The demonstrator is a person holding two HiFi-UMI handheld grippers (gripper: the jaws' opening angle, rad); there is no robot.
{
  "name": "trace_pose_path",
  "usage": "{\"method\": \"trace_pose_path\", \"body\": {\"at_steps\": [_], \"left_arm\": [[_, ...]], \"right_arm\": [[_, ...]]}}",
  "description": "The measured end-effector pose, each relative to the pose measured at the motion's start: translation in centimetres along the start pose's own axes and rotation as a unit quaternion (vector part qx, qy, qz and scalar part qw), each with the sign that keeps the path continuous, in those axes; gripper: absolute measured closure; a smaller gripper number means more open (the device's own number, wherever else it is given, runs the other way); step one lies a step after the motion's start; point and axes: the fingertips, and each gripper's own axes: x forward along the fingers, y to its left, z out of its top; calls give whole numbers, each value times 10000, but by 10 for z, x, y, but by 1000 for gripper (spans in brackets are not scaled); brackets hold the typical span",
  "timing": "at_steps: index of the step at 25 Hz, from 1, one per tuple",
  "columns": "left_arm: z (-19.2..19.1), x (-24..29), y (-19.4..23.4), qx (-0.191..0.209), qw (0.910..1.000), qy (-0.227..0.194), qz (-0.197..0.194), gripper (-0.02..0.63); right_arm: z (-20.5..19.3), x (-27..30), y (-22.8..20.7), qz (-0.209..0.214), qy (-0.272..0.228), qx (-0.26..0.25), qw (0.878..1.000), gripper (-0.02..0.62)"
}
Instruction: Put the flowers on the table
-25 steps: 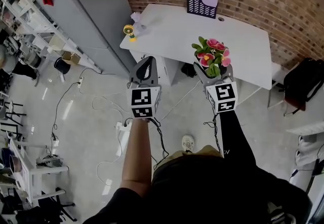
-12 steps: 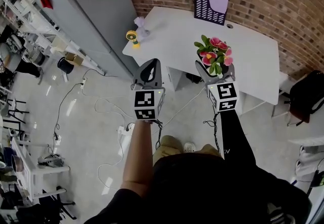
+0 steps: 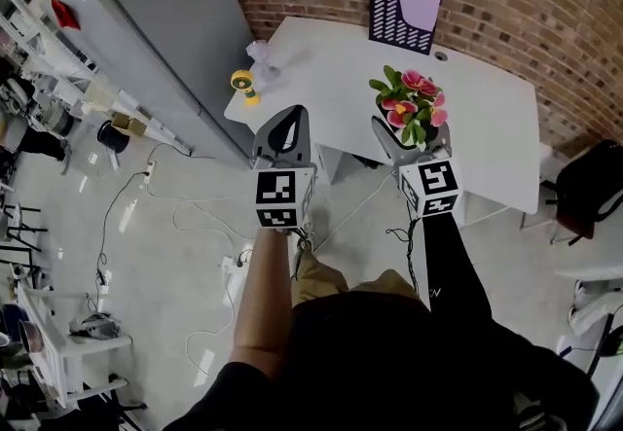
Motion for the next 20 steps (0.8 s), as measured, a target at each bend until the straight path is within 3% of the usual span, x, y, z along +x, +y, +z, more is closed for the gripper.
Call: {"method": "trace_pose_path", "body": {"at_steps": [6,11,20], "left_arm": [[-5,55,41,142,9996,-198,-129,598],[-7,123,85,121,9981,-249,-549,598],[-19,235,156,44,9902,-239,-1375,598]], "right_arm": [[-13,63,-18,-393,102,-37,9992,253],[-18,134,-29,-684,115,-298,9971,253],[-36,260,-37,-1073,404,-272,9930,253]]}}
